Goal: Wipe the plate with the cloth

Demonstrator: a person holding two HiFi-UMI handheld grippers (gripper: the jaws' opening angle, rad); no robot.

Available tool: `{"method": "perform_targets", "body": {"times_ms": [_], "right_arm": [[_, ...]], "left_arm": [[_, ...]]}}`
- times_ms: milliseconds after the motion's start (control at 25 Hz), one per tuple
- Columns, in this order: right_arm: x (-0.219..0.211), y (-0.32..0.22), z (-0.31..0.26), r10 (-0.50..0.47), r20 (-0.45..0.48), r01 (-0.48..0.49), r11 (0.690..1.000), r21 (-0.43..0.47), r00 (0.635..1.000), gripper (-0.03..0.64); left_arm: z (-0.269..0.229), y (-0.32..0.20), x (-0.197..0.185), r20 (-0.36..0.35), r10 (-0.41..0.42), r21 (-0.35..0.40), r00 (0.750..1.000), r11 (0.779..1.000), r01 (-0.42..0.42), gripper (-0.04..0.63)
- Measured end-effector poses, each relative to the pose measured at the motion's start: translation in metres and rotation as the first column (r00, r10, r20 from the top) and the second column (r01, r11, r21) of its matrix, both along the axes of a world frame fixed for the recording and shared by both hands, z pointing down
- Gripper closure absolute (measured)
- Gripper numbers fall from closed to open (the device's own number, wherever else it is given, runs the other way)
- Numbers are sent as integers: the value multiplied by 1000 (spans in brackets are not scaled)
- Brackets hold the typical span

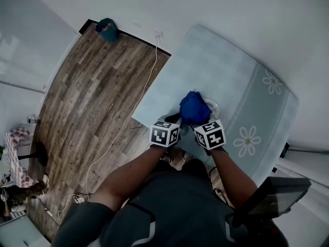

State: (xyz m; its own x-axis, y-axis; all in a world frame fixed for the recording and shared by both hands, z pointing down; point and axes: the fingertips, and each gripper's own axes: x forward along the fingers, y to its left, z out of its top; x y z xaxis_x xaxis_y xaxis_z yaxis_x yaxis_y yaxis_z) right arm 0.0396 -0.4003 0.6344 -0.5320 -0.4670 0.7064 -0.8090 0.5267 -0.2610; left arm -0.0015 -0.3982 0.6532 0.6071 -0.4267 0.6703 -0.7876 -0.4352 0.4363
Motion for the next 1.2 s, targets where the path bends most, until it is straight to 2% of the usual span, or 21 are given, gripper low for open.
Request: {"method": "perform_targets", "body": {"times_ms": [80,280,520,640,720,800,1000,1080,1200], "right_arm": [[16,0,2,13,-2,-13,1000,-1,1000,488],[70,-7,-2,122,-34,-121,993,15,992,488],[125,-16,-17,278,-36,-275,959,71,960,488],[133,-11,-23,314,-52,-309,947,83,948,488],[118,-6,-33,288,-48,-282,955,96,957,488],[85,0,-42,213,-8,-211,972,100,977,488],[-4,24,-30,18,69,-20,999,29,997,488],[-16,30,-19,-18,53,17,1000,9,998,488],[-3,30,-7,-15,27,15,1000,-4,1000,488]], "left_arm": [[1,1,1,2,5,3,1000,1000,-5,546],[1,0,0,24,14,10,1000,1000,-15,546],[1,0,0,16,1,-1,1000,1000,-1,548],[0,1,1,20,-6,7,1000,1000,6,553],[-1,1,1,25,-4,21,1000,1000,4,558],[0,1,0,19,-13,22,1000,1000,12,560],[0,0,2,-13,-29,7,999,1000,30,560],[-1,0,1,0,-22,13,1000,1000,22,561],[-1,-2,2,11,-19,17,1000,1000,19,560]]}}
